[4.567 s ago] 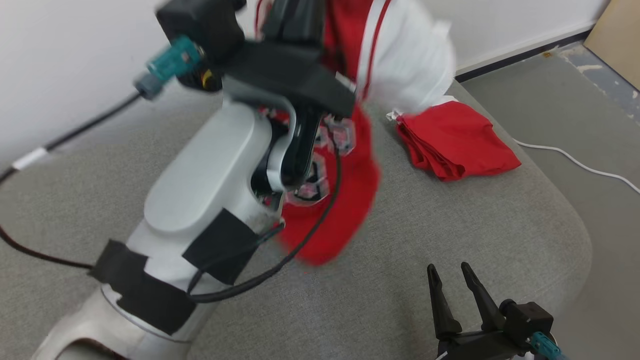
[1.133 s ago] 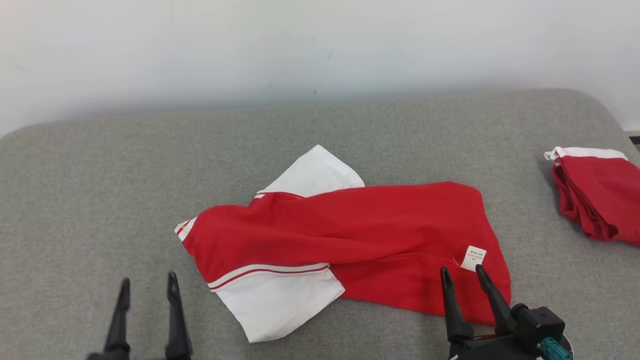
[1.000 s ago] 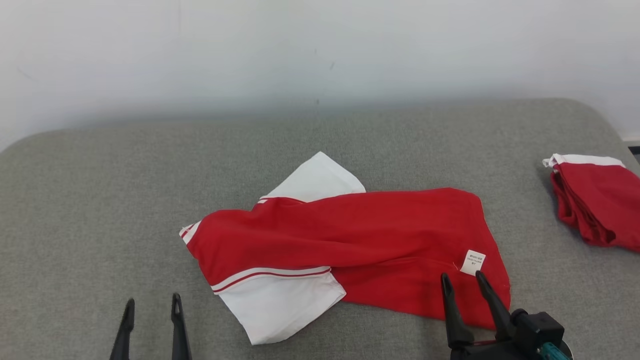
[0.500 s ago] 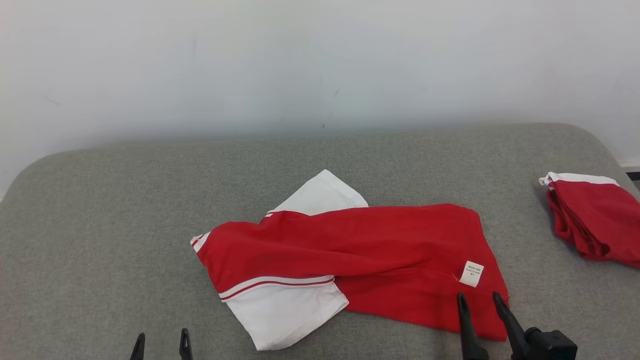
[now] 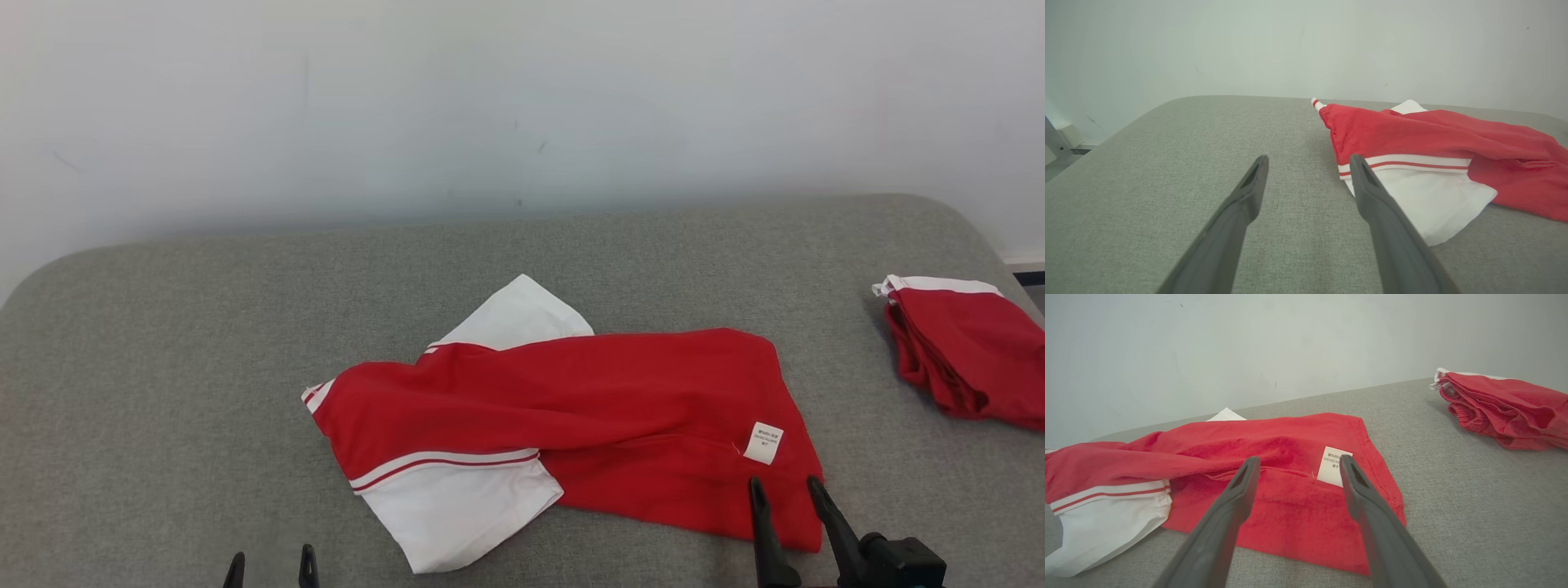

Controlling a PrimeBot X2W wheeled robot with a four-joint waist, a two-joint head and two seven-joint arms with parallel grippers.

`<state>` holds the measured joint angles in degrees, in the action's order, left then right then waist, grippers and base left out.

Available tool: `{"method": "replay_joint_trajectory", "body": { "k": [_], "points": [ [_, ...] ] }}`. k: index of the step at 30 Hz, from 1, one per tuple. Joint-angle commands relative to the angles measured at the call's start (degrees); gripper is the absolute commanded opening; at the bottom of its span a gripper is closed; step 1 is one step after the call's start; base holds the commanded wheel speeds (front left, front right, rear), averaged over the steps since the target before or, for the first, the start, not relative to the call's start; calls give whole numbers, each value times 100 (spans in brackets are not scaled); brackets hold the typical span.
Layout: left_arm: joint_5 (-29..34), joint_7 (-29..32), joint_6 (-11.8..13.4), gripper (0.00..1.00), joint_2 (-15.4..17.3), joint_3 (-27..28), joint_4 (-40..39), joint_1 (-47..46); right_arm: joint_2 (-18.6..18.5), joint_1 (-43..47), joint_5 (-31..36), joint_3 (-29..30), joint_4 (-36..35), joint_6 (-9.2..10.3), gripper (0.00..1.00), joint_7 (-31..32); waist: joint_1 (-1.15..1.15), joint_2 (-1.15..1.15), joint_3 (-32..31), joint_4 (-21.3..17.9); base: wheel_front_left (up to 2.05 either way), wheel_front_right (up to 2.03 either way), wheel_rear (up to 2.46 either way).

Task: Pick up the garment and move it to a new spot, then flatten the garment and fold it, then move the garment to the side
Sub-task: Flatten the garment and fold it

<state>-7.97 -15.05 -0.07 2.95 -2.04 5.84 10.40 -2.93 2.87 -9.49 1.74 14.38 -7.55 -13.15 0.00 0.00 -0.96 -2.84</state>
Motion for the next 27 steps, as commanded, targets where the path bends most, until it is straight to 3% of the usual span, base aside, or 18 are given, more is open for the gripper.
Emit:
{"method": "replay_joint_trajectory", "body": {
  "k": [1, 9, 16, 27],
  "points": [
    [-57, -18, -29, 100, -10, -13, 35, -39, 12, -4, 2, -1, -20, 15, 100, -14, 0, 0, 7, -8, 0, 0, 0],
    [-517, -17, -223, 100, -9, -464, 902, -421, 12, -78, 164, 164, -63, 15, 100, 406, 0, 0, 63, -54, 0, 0, 0],
    [-1131, 440, -225, 100, -7, -951, 1871, -1157, 6, -326, 283, 492, 22, 15, 100, 1295, 0, 0, 116, -164, 0, 0, 0],
    [-1822, 1167, 209, 100, -5, -1383, 2565, -1770, -60, -687, 349, 724, -138, 15, 100, 2130, 0, 0, 289, -306, 0, 0, 0]
  ]
}}
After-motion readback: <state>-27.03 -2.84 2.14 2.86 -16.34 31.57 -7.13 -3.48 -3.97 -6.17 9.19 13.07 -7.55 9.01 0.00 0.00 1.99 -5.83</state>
